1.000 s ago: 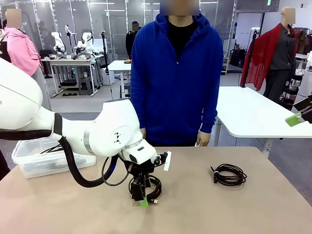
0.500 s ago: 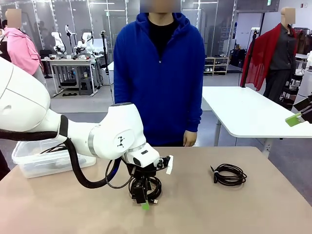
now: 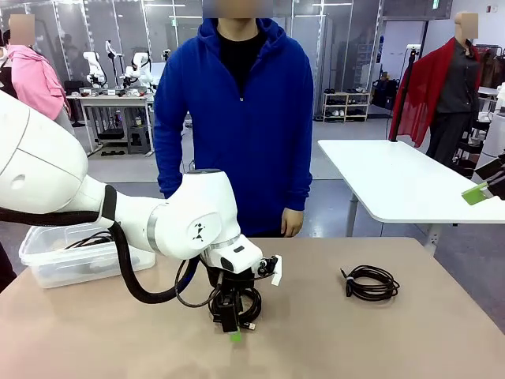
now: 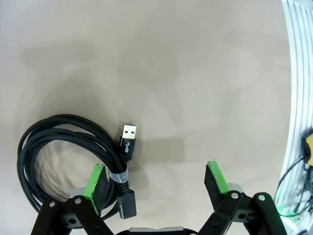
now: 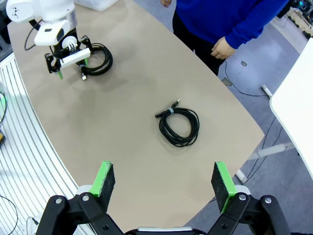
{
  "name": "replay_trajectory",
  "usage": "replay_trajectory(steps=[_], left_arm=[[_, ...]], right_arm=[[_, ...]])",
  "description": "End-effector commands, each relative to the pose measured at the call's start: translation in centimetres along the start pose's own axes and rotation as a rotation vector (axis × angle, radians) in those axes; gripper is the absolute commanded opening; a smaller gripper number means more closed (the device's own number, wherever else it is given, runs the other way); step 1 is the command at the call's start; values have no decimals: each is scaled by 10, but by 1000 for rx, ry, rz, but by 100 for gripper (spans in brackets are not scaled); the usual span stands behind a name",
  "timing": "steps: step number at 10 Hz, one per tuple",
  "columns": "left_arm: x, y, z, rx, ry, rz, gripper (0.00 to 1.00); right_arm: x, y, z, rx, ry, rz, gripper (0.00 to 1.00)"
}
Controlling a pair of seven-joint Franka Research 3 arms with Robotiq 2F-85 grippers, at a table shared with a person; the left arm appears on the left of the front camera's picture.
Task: Organize and store the cables.
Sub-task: Place the USB Extension Cable into the Organizing box.
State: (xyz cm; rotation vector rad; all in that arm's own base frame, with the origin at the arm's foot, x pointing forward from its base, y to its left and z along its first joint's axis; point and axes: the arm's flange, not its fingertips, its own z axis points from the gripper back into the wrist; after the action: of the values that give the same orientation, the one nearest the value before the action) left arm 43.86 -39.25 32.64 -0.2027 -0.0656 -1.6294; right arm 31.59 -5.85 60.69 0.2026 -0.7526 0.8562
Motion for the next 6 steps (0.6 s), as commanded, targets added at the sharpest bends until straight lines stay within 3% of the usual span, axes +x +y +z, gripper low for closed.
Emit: replay_trajectory(steps=[1, 6], left_arm=[[1, 5, -2, 33, 40, 61, 100], [5, 9, -8, 56, 63, 51, 100]], right_arm=[[0, -1, 1, 4, 1, -2, 100], [0, -1, 1, 4, 1, -2, 100]])
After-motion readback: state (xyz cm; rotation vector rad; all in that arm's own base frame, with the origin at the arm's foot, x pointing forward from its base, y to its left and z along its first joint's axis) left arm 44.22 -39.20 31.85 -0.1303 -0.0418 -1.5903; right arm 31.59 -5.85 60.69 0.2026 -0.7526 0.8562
